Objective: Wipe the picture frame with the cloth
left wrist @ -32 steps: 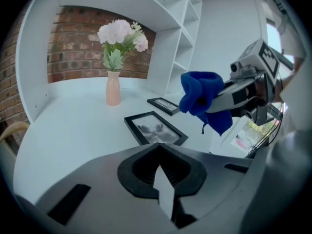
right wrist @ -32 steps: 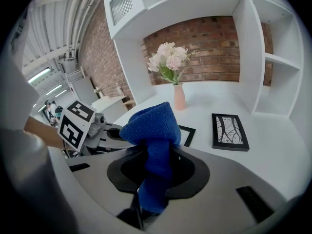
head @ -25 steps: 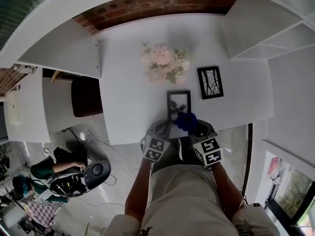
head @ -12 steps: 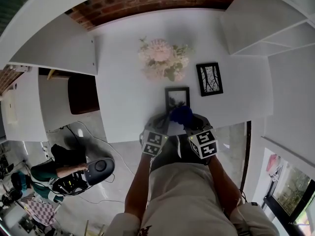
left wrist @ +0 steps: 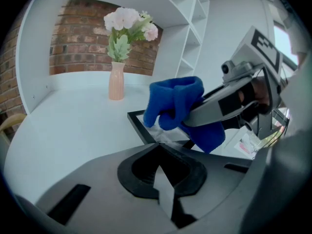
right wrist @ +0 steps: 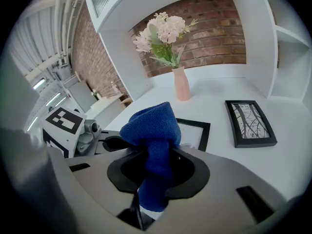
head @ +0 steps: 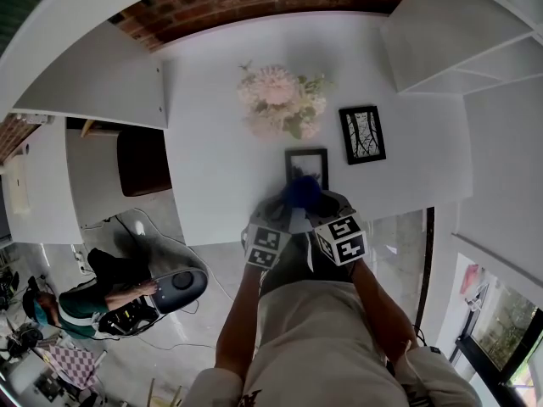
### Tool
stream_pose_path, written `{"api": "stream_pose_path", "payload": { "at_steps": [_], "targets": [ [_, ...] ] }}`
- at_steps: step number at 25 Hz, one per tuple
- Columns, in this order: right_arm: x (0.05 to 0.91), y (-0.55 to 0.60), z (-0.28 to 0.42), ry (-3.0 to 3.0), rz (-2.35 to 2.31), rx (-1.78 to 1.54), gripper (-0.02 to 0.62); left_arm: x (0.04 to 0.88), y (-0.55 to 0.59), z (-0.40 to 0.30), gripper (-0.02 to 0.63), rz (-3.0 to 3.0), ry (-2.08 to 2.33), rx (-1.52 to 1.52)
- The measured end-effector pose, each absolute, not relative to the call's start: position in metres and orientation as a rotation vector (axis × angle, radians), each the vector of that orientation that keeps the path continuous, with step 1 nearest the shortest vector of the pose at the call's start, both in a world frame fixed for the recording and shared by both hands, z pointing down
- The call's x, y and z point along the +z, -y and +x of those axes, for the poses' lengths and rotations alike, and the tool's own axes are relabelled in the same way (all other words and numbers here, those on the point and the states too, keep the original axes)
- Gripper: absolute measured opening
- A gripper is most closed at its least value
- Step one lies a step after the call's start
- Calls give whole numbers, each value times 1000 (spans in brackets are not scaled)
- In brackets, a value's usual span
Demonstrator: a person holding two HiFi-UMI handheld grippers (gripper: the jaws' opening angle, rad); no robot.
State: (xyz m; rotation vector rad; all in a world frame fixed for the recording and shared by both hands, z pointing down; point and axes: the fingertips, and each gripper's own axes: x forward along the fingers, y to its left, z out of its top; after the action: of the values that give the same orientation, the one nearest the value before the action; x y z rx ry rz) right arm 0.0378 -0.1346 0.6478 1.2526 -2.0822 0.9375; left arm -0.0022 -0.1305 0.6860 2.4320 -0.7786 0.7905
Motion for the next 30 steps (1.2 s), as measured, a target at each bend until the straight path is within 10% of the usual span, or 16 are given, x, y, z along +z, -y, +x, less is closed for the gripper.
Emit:
{"api": "stream_pose_path", "payload": {
  "at_steps": [30],
  "targets": [
    [692,153,15,1987,1150,832,75,687,130,-2,-3,2415,821,836]
  ]
}}
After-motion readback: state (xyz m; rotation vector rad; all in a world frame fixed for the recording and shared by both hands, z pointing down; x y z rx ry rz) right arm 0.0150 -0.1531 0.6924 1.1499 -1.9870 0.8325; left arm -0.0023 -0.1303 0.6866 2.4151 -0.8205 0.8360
